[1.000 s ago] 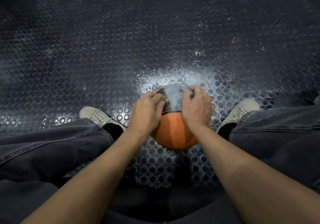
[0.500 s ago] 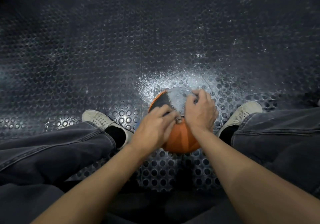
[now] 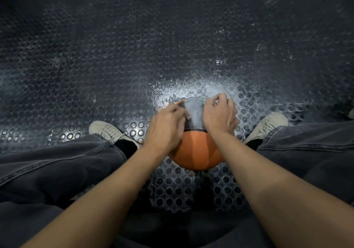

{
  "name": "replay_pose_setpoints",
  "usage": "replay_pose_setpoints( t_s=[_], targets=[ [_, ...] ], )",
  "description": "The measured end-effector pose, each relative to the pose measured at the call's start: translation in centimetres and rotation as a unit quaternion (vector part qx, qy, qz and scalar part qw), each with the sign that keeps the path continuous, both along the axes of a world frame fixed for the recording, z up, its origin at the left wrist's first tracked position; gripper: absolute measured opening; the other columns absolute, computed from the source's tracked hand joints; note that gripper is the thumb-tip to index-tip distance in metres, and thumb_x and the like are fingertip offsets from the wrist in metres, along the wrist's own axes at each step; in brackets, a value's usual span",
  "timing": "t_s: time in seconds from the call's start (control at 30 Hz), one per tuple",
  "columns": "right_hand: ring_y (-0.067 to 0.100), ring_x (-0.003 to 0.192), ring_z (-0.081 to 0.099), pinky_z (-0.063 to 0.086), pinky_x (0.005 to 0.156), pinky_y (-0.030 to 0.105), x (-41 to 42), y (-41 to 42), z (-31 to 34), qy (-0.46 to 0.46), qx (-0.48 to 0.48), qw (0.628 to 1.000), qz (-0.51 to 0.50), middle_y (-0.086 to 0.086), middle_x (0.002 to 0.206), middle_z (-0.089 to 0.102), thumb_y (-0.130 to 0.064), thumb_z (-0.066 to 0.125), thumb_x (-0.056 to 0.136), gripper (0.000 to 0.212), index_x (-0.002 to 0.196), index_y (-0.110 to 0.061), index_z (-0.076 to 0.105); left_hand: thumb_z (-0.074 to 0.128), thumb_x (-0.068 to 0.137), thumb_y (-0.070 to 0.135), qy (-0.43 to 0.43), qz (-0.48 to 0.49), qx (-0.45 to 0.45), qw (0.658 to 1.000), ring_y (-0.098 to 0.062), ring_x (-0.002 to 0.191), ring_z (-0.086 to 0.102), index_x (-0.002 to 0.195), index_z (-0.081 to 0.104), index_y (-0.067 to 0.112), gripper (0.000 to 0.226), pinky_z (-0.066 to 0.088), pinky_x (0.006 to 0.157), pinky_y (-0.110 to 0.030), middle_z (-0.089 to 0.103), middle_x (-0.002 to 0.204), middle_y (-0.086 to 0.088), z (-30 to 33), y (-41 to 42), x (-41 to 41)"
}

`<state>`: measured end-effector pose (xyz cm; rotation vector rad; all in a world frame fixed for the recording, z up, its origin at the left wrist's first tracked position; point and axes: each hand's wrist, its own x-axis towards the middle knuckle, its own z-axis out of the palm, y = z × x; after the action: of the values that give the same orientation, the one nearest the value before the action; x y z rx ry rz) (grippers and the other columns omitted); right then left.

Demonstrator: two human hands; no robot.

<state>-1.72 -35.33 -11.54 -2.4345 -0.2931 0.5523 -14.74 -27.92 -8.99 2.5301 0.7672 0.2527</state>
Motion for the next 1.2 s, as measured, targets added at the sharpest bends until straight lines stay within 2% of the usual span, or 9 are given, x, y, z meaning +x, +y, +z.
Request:
replay_pose_setpoints(
  t_s=[0.07,0.13,0.3,0.5,0.7,0.83,0.9,1.03,1.2],
  targets=[
    [0.018,0.101,0.045,0.032,0.103,0.044,0.2,-0.5,-0.3,0.018,-0.005,1.0,0.009,-0.004,0.114,0.054,-0.037,0.04,0.098,0.026,0.117,-0.033,0.057,0.054,0.091,0.019,-0.007,-0.083,-0.006,0.997,-0.02,0.085,0.059,0.101,0.068,0.018,0.017,0.052,0.071,-0.039,0.06,0.102,0.003,0.6,-2.1,-1.2],
    [0.021,0.099,0.055,0.038,0.106,0.046,0.4,-1.4,-0.7,0.023,0.015,1.0,0.007,-0.007,0.105,0.061,-0.041,0.039,0.099,0.03,0.107,-0.033,0.067,0.053,0.092,0.022,0.005,-0.157,0.003,0.988,-0.018,0.085,0.057,0.102,0.067,0.02,0.018,0.051,0.069,-0.037,0.06,0.1,0.005,1.2,-2.3,-1.9],
    [0.021,0.112,0.054,0.038,0.105,0.043,-0.5,-1.8,-0.8,0.005,0.016,1.0,0.012,-0.007,0.13,0.061,-0.042,0.04,0.097,0.038,0.126,-0.036,0.064,0.052,0.096,0.021,0.031,0.013,0.0,0.999,-0.02,0.091,0.06,0.105,0.07,0.015,0.022,0.051,0.079,-0.039,0.062,0.106,0.002,-0.3,1.1,1.4],
    [0.027,0.098,0.05,0.038,0.1,0.048,0.8,-0.4,-0.1,0.028,-0.04,0.999,0.003,0.003,0.107,0.057,-0.035,0.04,0.095,0.021,0.082,-0.023,0.052,0.052,0.092,0.022,0.022,-0.169,-0.008,0.985,-0.018,0.089,0.058,0.101,0.067,0.021,0.017,0.051,0.07,-0.039,0.06,0.103,0.006,1.3,-2.2,-2.1],
    [0.02,0.088,0.055,0.036,0.103,0.044,0.4,-0.3,-0.8,0.033,-0.047,0.998,0.017,-0.005,0.08,0.057,-0.037,0.04,0.099,0.026,0.1,-0.026,0.064,0.054,0.094,0.018,0.019,0.05,-0.035,0.998,-0.018,0.087,0.06,0.099,0.071,0.017,0.017,0.049,0.076,-0.036,0.062,0.101,0.005,-0.8,0.2,0.5],
    [0.02,0.074,0.055,0.042,0.098,0.048,0.2,-0.6,-0.9,0.033,-0.046,0.998,-0.002,-0.006,0.066,0.049,-0.037,0.041,0.098,0.041,0.061,-0.021,0.049,0.05,0.092,0.021,0.009,-0.105,-0.036,0.994,-0.016,0.092,0.058,0.099,0.067,0.023,0.018,0.052,0.072,-0.036,0.061,0.104,0.008,0.7,-2.6,-2.1],
    [0.02,0.074,0.057,0.04,0.1,0.047,0.0,-0.9,-0.9,0.027,-0.038,0.999,0.025,-0.005,0.066,0.05,-0.037,0.04,0.099,0.042,0.06,-0.022,0.046,0.049,0.094,0.024,0.022,-0.101,-0.039,0.994,-0.015,0.091,0.059,0.1,0.067,0.025,0.02,0.052,0.074,-0.036,0.061,0.104,0.009,-0.1,-0.8,-1.9],
    [0.023,0.087,0.059,0.031,0.096,0.045,-1.0,-0.5,-0.8,0.009,-0.033,0.999,0.033,-0.002,0.08,0.062,-0.036,0.04,0.097,0.037,0.065,-0.023,0.049,0.053,0.095,0.02,0.055,0.062,-0.068,0.994,-0.019,0.092,0.06,0.103,0.071,0.015,0.02,0.049,0.083,-0.038,0.062,0.103,0.003,-2.0,2.3,0.2],
    [0.021,0.08,0.06,0.037,0.103,0.045,0.0,-0.5,-1.0,0.028,-0.04,0.998,0.034,-0.006,0.071,0.055,-0.038,0.042,0.098,0.039,0.065,-0.022,0.053,0.057,0.093,0.016,-0.014,-0.078,-0.084,0.993,-0.01,0.081,0.056,0.101,0.07,0.019,0.016,0.046,0.072,-0.022,0.057,0.101,0.009,0.6,-2.3,-3.5]
  ],
)
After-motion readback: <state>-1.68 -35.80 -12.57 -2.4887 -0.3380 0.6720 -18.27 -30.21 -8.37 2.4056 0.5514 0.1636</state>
